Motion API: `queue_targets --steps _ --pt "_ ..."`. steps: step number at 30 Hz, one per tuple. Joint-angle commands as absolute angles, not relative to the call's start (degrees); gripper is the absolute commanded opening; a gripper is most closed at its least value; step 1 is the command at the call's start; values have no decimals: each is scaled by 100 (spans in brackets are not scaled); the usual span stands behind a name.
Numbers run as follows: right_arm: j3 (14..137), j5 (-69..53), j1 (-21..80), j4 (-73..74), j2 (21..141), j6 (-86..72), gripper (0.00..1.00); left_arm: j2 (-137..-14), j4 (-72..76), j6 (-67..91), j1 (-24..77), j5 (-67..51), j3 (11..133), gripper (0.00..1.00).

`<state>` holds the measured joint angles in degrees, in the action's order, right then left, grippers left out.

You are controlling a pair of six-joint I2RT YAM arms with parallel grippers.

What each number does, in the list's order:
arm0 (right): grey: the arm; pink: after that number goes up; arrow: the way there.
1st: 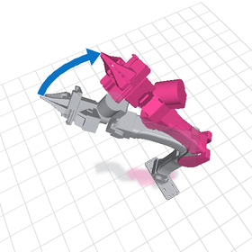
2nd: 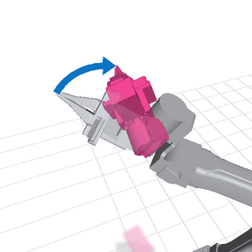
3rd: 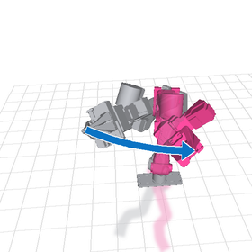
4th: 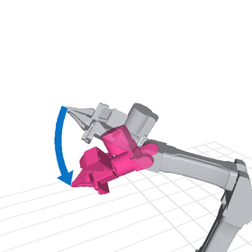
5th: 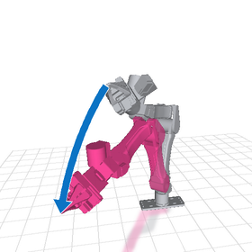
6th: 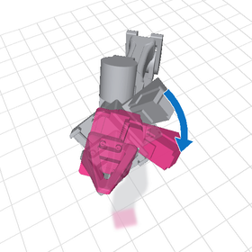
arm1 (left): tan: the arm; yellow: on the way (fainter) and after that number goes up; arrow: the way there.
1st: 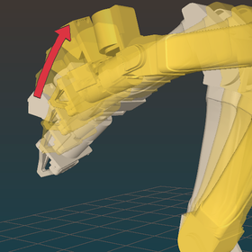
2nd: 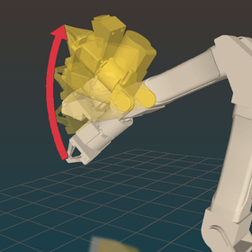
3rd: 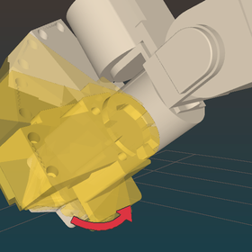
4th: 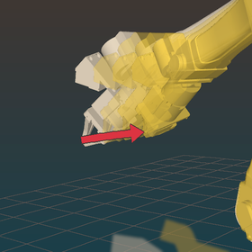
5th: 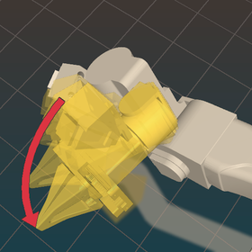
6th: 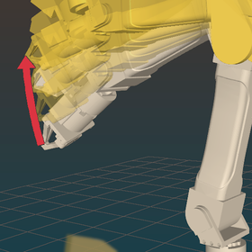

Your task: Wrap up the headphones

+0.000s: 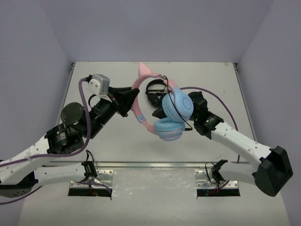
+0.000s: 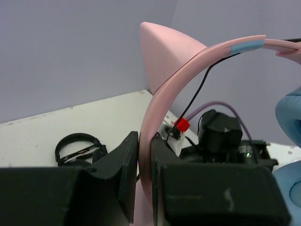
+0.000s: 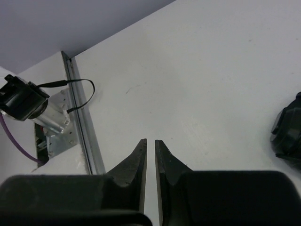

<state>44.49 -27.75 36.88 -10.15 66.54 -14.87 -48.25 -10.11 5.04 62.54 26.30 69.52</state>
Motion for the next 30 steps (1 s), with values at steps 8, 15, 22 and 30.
queue_targets --steps 8,15,22,30 --pt "3560 -3463 3683 -3427 6847 -2637 1 -5035 430 1134 6302 5015 7699 0" --pt "3025 -2726 3989 -2673 6259 -2163 1 -5466 1571 163 6302 6959 7673 0" --pt "2795 -1118 4543 -1251 5459 -1688 1 -6107 1734 -98 5416 7120 7971 0" --pt "3058 -97 5167 -125 4984 -1512 1 -6705 1881 -448 4641 7180 8156 0"
